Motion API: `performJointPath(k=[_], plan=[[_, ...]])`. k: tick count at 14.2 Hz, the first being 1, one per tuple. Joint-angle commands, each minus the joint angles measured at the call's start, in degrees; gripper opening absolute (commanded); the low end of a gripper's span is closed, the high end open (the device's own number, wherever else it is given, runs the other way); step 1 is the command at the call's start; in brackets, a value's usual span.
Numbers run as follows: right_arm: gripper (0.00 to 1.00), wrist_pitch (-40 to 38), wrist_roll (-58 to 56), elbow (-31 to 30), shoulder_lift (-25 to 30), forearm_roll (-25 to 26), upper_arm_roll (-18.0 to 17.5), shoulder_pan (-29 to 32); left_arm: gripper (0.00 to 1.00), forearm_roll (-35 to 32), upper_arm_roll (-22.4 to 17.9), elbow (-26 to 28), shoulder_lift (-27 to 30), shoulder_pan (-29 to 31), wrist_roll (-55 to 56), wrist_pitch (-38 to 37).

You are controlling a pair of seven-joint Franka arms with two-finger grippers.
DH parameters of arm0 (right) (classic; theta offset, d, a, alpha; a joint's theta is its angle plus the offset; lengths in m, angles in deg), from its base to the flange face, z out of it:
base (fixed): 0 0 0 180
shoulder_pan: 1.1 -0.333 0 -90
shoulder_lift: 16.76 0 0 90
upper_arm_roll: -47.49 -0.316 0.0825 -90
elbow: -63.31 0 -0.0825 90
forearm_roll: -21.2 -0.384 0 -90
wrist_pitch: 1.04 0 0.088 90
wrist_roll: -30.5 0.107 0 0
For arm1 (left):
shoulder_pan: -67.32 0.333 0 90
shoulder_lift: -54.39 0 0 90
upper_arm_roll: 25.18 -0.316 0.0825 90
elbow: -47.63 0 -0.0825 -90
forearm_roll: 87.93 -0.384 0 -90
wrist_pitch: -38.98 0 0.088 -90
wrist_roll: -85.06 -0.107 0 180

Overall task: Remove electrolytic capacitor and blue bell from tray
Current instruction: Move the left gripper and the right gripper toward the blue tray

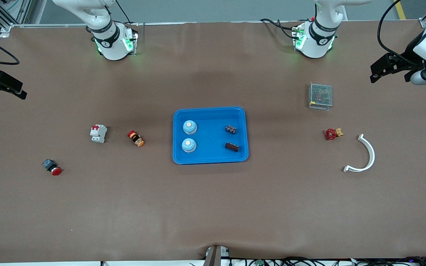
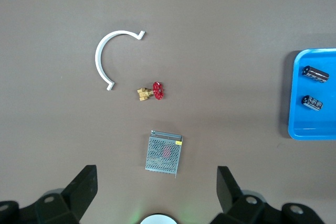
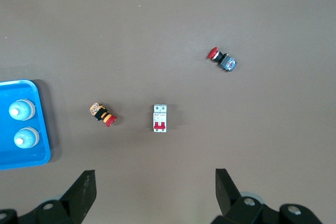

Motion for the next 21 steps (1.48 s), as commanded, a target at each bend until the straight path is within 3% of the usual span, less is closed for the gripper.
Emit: performJointPath(k=[1, 4, 8, 12, 17, 21], plan=[[1.0, 0.9, 0.75, -2.76, 2.39, 0.05, -0.1, 0.27, 1.0, -0.02, 0.1, -1.37, -0.66, 0.21, 0.08, -1.2], [1.0, 1.16, 1.54, -3.55, 2.82, -0.56, -0.1, 0.35, 1.0, -0.02, 0.02, -1.54, -0.83, 0.22, 0.08, -1.2], [1.0, 10.12, 16.19, -16.11, 8.98, -3.12, -2.63, -0.26, 1.0, -0.11, -0.07, -4.52, -3.55, 0.13, 0.16, -2.15], [1.0, 10.48, 30.87, -17.97, 8.63, -3.21, -5.71, -0.96, 1.0, 0.07, 0.45, -4.18, -4.88, -0.14, 2.26, -2.95], [1.0, 12.32, 33.44, -18.76, 6.78, -3.03, -7.04, -1.84, 1.0, 0.95, 3.87, -2.51, -8.82, -2.16, 14.91, -3.22], [1.0, 18.73, 51.77, -22.8, 5.48, -3.12, -15.72, -2.19, 1.0, 4.02, 7.91, 0.56, -11.46, -2.16, 26.59, 3.53]])
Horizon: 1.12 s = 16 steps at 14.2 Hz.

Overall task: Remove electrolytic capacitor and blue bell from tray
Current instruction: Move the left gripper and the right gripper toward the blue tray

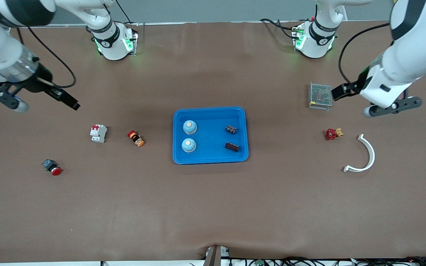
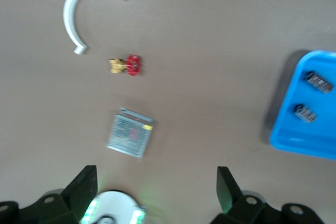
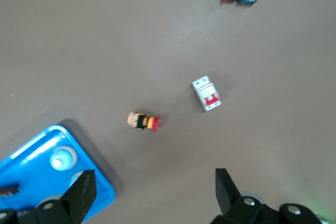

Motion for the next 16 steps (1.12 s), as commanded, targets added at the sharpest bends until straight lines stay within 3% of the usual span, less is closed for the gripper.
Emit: performJointPath(k=[1, 5, 8, 10, 16], plan=[[1.0, 3.15, 14.42, -1.36, -2.54, -0.36, -5.71, -0.5, 1.0, 1.91, 3.04, 2.17, -1.68, 0.17, 7.66, 5.43], [1.0, 12.1, 41.58, -1.01, -11.5, 0.25, -12.92, -3.3, 1.0, 1.92, 8.32, 2.61, -8.0, -0.88, 23.21, 13.52], [1.0, 18.0, 53.91, 0.57, -19.23, 1.74, -12.93, -8.74, 1.0, 2.0, 8.59, 2.44, -11.61, -4.48, 31.4, 17.66], [1.0, 21.25, 59.81, 1.62, -24.16, 5.43, -13.02, -10.69, 1.0, 2.0, 8.59, 2.44, -14.07, -7.82, 37.19, 20.47], [1.0, 24.61, 64.22, 9.96, -37.43, 6.59, -12.76, -12.63, 0.82, 1.91, 8.51, 2.44, -22.33, -13.28, 51.17, 30.66]])
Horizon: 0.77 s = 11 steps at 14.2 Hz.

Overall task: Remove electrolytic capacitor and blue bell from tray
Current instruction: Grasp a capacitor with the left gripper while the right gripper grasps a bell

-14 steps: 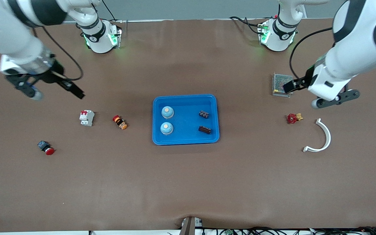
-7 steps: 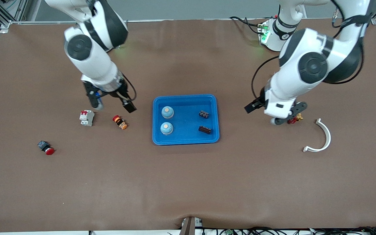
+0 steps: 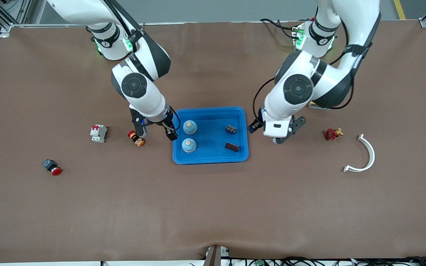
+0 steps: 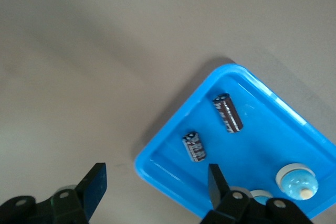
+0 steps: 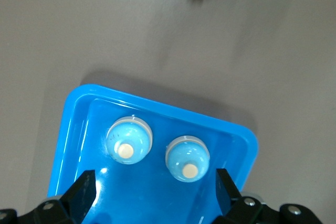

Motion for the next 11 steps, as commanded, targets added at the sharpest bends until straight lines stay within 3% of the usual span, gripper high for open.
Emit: performJointPath(k=[1, 5, 11], plan=[[1.0, -0.98, 3.5, 7.9, -7.59, 2.1, 0.31, -1.31, 0.8, 0.86, -0.12, -0.64, -3.78, -1.66, 6.03, 4.81], [1.0, -0.98, 8.25, 14.77, -15.51, 9.48, 0.32, -2.11, 0.7, 0.51, -0.21, -0.72, -7.3, -3.87, 11.58, 9.03], [1.0, -0.98, 8.17, 19.17, -21.67, 11.78, 0.49, -2.9, 0.61, -0.11, -0.56, -0.55, -12.22, -7.29, 18.96, 14.4]])
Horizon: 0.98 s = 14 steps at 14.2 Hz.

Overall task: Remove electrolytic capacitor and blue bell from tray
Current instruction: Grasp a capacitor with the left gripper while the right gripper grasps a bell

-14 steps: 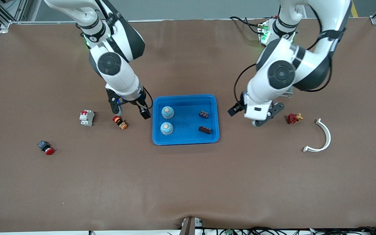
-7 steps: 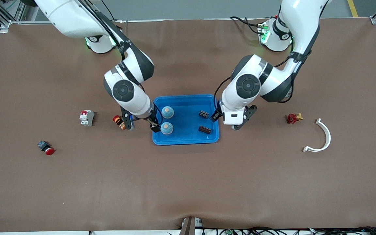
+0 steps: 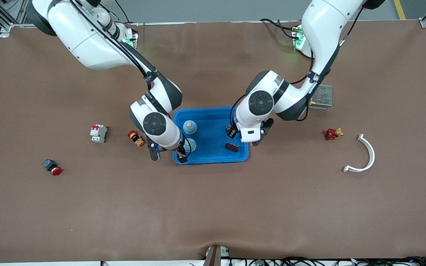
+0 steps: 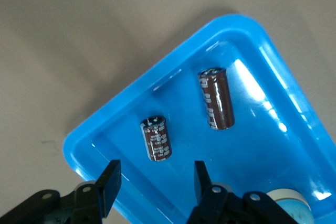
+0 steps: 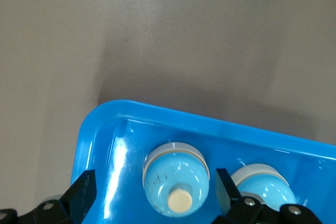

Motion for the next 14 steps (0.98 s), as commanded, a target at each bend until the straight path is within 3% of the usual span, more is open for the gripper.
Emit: performJointPath(k=[1, 8, 9, 10, 14], plan=[[1.0, -0.88, 1.69, 2.71, -2.34, 2.14, 0.33, -1.61, 0.6, -0.2, -0.63, -0.56, -2.22, -1.39, 3.12, 2.27], [1.0, -0.17, 1.78, 2.8, -3.58, 2.67, 1.47, -4.95, 0.56, -5.03, -0.71, -0.65, -6.01, -2.54, 10.33, 5.53], [0.78, -0.17, 1.78, 2.8, -3.58, 2.67, 1.47, -4.95, 0.54, -5.03, -0.71, -0.65, -6.18, -2.63, 10.34, 5.53], [0.64, -0.26, 1.69, 2.89, -3.49, 2.67, 1.47, -4.78, 0.53, -5.03, -0.71, -0.57, -6.27, -2.71, 10.34, 5.53], [0.6, -0.35, 1.17, 3.77, -3.4, 2.84, 1.47, -4.07, 0.48, -5.03, -1.07, -0.39, -6.98, -3.51, 11.21, 5.53]])
